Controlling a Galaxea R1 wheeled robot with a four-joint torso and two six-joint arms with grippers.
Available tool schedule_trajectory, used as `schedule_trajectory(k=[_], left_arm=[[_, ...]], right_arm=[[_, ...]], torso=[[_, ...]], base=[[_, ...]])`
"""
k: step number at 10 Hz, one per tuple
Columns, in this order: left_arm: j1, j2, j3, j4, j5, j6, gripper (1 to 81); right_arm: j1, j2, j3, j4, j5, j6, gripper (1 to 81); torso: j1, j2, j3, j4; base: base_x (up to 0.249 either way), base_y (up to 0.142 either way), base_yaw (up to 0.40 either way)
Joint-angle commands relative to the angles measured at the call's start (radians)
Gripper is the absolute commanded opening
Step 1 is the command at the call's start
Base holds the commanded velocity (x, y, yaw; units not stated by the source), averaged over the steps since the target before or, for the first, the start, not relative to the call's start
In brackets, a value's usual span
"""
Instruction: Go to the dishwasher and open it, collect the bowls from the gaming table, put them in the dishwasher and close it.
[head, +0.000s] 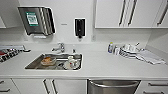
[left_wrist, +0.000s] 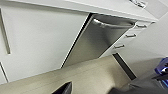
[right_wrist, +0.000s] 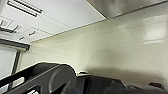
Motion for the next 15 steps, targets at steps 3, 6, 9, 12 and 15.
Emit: schedule_trajectory(k=[3, 6, 9, 12, 15], left_arm=[[-0.186, -0.073, 0.161, 0.009, 0.155, 0.002, 81.1], [-0.186, -0.07, 0.155, 0.011, 0.155, 0.002, 81.1], [-0.186, -0.067, 0.15, 0.02, 0.155, 0.002, 81.1], [-0.209, -0.059, 0.149, 0.023, 0.14, 0.004, 81.1], [-0.305, -0.059, 0.144, 0.014, 0.152, 0.004, 81.1]], right_arm=[[0.069, -0.051, 0.033, 0.014, -0.04, 0.001, 81.1], [0.08, -0.041, 0.033, 0.014, -0.042, 0.0, 81.1], [0.094, -0.038, 0.038, 0.014, -0.04, 0.005, 81.1], [0.15, -0.048, 0.087, 0.014, -0.04, 0.038, 81.1], [0.247, -0.084, 0.148, 0.014, -0.063, 0.135, 81.1]], torso=[[0.107, -0.169, 0.0, 0.0], [0.086, -0.149, -0.111, -0.028], [0.095, -0.163, -0.104, -0.019], [0.096, -0.163, -0.123, -0.019], [0.097, -0.164, -0.122, -0.019]], base=[[0.0, 0.0, 0.0], [0.0, 0.0, 0.0], [0.0, 0.0, 0.0], [0.0, 0.0, 0.0], [0.0, 0.0, 0.0]])
